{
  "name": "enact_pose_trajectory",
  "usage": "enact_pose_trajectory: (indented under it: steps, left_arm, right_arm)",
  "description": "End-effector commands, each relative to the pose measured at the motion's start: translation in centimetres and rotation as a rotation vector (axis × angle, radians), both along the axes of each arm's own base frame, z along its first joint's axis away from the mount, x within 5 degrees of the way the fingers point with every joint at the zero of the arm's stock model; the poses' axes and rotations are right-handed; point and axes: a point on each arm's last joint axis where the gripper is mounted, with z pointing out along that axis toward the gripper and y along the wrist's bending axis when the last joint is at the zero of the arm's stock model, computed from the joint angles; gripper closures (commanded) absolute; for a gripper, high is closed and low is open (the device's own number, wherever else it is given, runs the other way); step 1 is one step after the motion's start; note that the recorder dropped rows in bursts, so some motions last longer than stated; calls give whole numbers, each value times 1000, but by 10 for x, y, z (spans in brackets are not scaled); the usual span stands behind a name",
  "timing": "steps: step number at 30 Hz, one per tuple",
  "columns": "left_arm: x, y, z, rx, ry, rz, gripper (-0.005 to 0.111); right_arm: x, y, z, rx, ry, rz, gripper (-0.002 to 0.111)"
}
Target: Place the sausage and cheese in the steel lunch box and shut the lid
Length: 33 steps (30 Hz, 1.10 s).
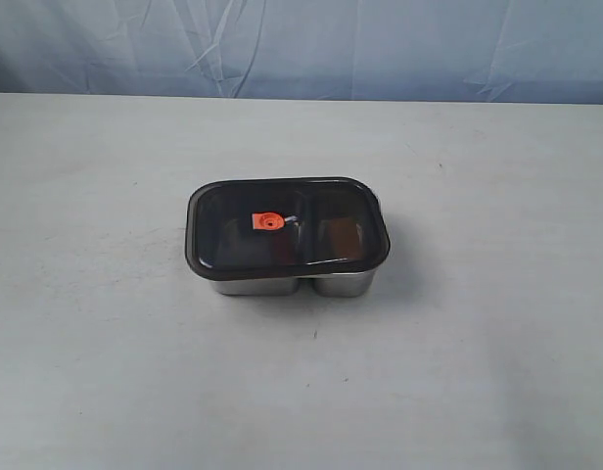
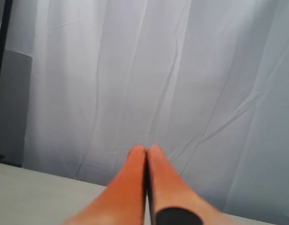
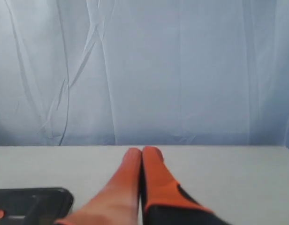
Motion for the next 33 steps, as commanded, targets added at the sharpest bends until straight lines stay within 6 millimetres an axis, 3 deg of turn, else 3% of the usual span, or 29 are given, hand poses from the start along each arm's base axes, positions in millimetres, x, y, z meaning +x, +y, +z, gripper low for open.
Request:
enact_pose_trajectory:
  steps: [1,5,10,28,33]
  left_arm:
    - [10,8,-23,-28,81,64,107]
    - [15,10,-45,-41,158,83,107]
    - [16,4,-58,-42,206,9,107]
    - [16,2,-58,-41,209,-7,107]
    - [-5,-2,-47,-14,64,-8,107]
  right_arm:
    - [22,7,-29,-96,-72,-3,109]
    - [30,11,-60,-23,53,23,109]
    - [29,14,-64,110,117,50,109]
    - [29,14,-64,121,115,53,109]
    - [27,13,-77,117,88,51,109]
